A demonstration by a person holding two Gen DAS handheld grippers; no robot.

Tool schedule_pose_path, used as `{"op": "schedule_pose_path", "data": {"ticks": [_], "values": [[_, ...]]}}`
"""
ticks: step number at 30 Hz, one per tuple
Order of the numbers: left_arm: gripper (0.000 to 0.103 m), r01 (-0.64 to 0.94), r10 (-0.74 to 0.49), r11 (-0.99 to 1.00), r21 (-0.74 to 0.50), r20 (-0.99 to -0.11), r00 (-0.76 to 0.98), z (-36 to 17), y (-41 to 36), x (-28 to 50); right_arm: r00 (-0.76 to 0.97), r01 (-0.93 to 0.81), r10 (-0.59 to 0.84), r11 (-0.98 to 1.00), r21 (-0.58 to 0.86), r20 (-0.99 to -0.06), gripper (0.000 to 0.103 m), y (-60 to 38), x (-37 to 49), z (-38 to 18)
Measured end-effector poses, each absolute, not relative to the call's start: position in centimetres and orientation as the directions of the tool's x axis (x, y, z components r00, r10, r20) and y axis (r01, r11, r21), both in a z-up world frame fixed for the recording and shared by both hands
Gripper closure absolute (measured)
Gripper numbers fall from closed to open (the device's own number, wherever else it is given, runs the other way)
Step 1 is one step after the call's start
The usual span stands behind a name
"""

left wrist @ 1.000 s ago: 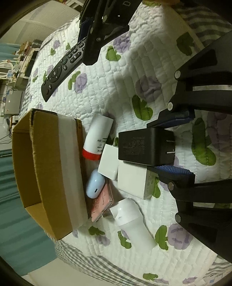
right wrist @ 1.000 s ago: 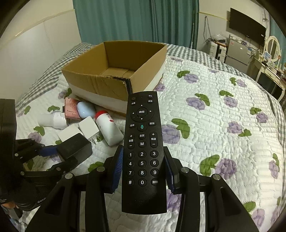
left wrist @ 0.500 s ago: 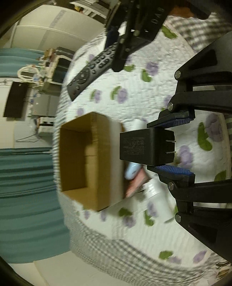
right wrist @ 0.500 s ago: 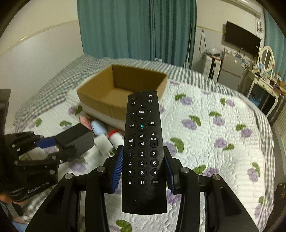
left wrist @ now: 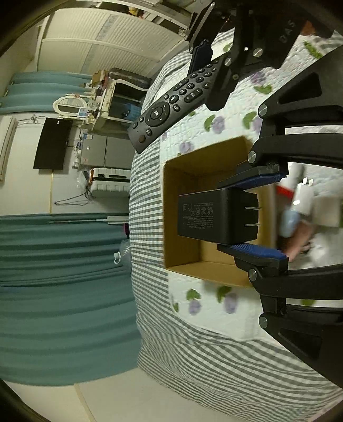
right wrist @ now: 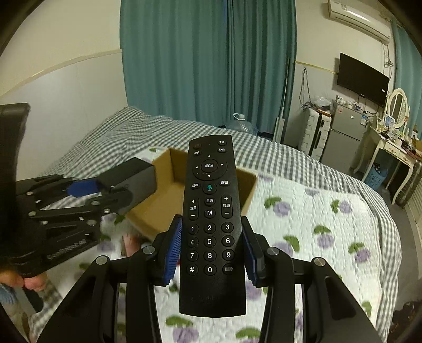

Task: Organize rigid objects
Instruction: 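Carry the remote and adapter into the cardboard box and open both grippers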

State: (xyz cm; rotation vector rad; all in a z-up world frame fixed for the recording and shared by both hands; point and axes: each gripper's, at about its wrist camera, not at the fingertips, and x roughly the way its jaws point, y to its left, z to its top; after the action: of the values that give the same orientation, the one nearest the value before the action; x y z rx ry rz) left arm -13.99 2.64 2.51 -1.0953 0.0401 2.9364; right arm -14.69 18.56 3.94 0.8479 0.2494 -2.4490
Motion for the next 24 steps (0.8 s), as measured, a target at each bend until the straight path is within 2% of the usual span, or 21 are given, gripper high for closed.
{"op": "schedule_pose_path", "data": {"ticks": [10, 18, 21, 22, 24], "values": [[0.065, -0.017, -0.002, -1.0, 0.019, -0.718, -0.696, -3.5, 0.4, -22.1, -0.634, 0.553, -0.434, -0.833, 0.018, -0.64, 0.062, 14.6, -22.3, 1.1], [0.064, -0.014, -0.01, -1.0, 0.026, -0.739, -0.674, -6.1, -0.3, -23.7, -0.598, 0.555, -0.435, -0.831, 0.045, -0.673, 0.062, 13.5, -25.5, -2.1], [0.056, -0.011, -0.01, -1.0, 0.025, -0.729, -0.684, -6.0, -0.3, -23.8, -0.591, 0.548, -0.436, -0.834, 0.058, -0.679, 0.062, 13.6, -26.1, -2.9], [0.049, -0.008, -0.018, -0.999, 0.034, -0.72, -0.693, -5.7, -0.2, -23.6, -0.59, 0.546, -0.433, -0.836, 0.059, -0.681, 0.062, 13.6, -26.1, -3.0], [0.046, -0.008, -0.024, -0.999, 0.042, -0.717, -0.697, -5.2, -0.2, -23.5, -0.591, 0.543, -0.429, -0.838, 0.056, -0.683, 0.062, 13.4, -25.7, -2.8]]}}
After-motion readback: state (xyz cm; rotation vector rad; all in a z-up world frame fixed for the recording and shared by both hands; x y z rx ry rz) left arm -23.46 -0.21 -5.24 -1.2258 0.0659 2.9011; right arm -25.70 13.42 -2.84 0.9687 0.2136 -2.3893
